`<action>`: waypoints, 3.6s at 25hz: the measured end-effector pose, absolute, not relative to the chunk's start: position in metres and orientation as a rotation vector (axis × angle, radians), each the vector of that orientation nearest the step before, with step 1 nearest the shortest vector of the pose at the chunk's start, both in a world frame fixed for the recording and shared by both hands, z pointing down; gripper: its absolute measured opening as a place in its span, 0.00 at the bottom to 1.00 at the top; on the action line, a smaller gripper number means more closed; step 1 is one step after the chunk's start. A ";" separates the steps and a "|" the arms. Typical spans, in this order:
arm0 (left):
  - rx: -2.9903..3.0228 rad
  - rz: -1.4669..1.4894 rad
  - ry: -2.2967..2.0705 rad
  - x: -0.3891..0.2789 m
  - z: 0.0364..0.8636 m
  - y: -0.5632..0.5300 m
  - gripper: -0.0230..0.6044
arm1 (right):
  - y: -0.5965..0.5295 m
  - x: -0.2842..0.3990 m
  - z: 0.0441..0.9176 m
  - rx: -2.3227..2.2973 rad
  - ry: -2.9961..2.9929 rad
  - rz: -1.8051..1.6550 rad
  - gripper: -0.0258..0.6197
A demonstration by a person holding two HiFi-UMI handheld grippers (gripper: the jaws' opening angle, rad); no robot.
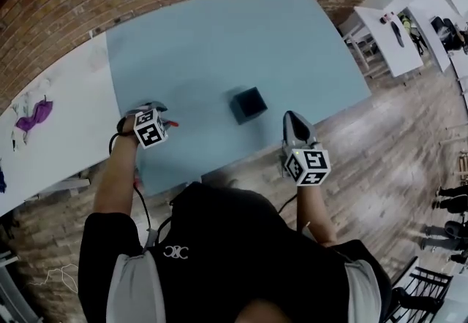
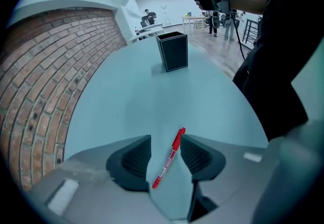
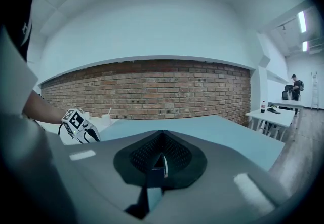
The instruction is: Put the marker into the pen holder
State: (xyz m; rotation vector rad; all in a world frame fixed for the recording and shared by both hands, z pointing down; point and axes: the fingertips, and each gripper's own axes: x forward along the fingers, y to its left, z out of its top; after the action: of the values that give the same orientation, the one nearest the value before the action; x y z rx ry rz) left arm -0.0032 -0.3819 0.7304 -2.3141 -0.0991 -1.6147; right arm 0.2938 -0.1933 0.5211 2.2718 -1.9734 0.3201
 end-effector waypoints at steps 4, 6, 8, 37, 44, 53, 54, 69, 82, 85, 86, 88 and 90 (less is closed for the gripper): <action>-2.214 -1.658 -0.231 -0.001 0.750 -0.377 0.33 | -0.183 0.293 0.520 2.304 -1.939 0.328 0.05; -2.165 -1.697 -0.273 0.000 0.759 -0.379 0.34 | -0.177 0.295 0.519 2.327 -1.916 0.317 0.05; -2.128 -1.740 -0.329 -0.003 0.768 -0.377 0.39 | -0.169 0.299 0.521 2.353 -1.884 0.320 0.05; -2.282 -1.821 -0.400 -0.003 0.781 -0.353 0.14 | -0.151 0.290 0.544 2.412 -1.819 0.394 0.05; -2.798 -1.562 -0.103 0.017 0.742 -0.361 0.14 | -0.167 0.279 0.540 2.361 -1.871 0.372 0.05; -3.116 -0.694 0.373 0.028 0.602 -0.388 0.14 | -0.191 0.272 0.536 2.410 -1.997 0.525 0.05; -3.105 -0.631 0.412 0.024 0.590 -0.389 0.14 | -0.195 0.272 0.534 2.424 -2.002 0.534 0.05; -3.110 -0.285 0.587 -0.006 0.544 -0.397 0.14 | -0.236 0.239 0.520 2.334 -1.960 0.423 0.05; -2.996 -0.400 0.944 0.042 0.541 -0.393 0.14 | -0.264 0.346 0.546 2.201 -2.175 0.458 0.05; -3.020 -0.369 1.099 0.055 0.540 -0.385 0.14 | -0.275 0.370 0.542 2.085 -2.269 0.441 0.05; -3.024 -0.353 1.145 0.062 0.538 -0.382 0.14 | -0.278 0.379 0.540 2.051 -2.299 0.436 0.05; -3.008 -0.346 1.209 0.077 0.533 -0.373 0.14 | -0.282 0.395 0.537 1.991 -2.355 0.434 0.05; -2.980 -0.361 1.255 0.093 0.530 -0.363 0.14 | -0.283 0.407 0.534 1.930 -2.404 0.432 0.05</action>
State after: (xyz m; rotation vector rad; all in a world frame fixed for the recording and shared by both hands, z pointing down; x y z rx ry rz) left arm 0.0934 -0.3631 0.5300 -2.9802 1.2550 -0.3607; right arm 0.4073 -0.2826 0.5335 1.9305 -2.4044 0.4318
